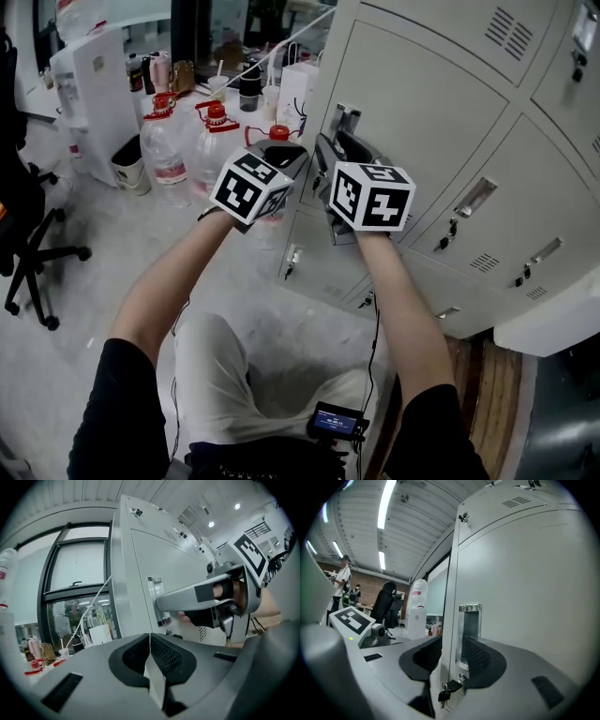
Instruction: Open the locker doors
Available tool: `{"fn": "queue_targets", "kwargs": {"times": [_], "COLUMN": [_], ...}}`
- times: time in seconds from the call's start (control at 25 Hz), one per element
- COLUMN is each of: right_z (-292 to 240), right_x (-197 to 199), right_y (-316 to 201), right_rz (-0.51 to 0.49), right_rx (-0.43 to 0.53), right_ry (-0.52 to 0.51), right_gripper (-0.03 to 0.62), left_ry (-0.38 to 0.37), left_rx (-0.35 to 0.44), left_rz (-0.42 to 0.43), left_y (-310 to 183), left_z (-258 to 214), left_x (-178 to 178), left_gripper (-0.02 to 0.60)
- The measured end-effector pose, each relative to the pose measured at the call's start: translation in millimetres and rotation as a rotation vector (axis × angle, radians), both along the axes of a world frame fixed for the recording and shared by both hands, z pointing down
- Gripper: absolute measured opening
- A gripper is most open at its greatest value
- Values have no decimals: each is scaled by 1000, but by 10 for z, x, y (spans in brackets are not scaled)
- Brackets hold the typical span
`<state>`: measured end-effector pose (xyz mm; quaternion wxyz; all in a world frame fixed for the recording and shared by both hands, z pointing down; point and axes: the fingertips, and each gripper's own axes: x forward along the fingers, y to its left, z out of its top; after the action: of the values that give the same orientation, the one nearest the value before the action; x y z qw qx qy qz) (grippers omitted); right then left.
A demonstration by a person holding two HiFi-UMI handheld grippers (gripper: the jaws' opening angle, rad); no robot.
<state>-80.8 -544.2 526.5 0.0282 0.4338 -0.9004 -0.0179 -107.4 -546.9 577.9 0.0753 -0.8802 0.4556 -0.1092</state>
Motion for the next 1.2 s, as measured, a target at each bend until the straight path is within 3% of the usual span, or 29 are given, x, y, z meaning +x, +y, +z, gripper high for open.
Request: {"fn": "queue_targets", "kwargs": {"times": [0.44, 0.64, 0.92, 1.0, 1.2], "right_z": [-5, 10, 11, 16, 29], "right_x": [-42, 18, -3, 4, 62], "right_y": [-121, -72, 245, 367, 714], "right_rz": [80, 97, -1, -39, -126], "right_rx": [-9, -12, -42, -57, -72], "right_ry": [-38, -19, -5, -9, -10], "right_gripper": [141, 64, 60, 60, 60], "left_ry": [-19, -10, 45, 33, 8], "left_rx": [13, 19, -17, -32, -31], "left_rz": [39, 76, 200, 233, 286], "left_y": [17, 88, 364, 455, 708], "left_z": [-8, -6, -9, 33, 109], "left_x": [-47, 30, 121, 161, 263], "left_gripper": [25, 25, 46, 118, 118]}}
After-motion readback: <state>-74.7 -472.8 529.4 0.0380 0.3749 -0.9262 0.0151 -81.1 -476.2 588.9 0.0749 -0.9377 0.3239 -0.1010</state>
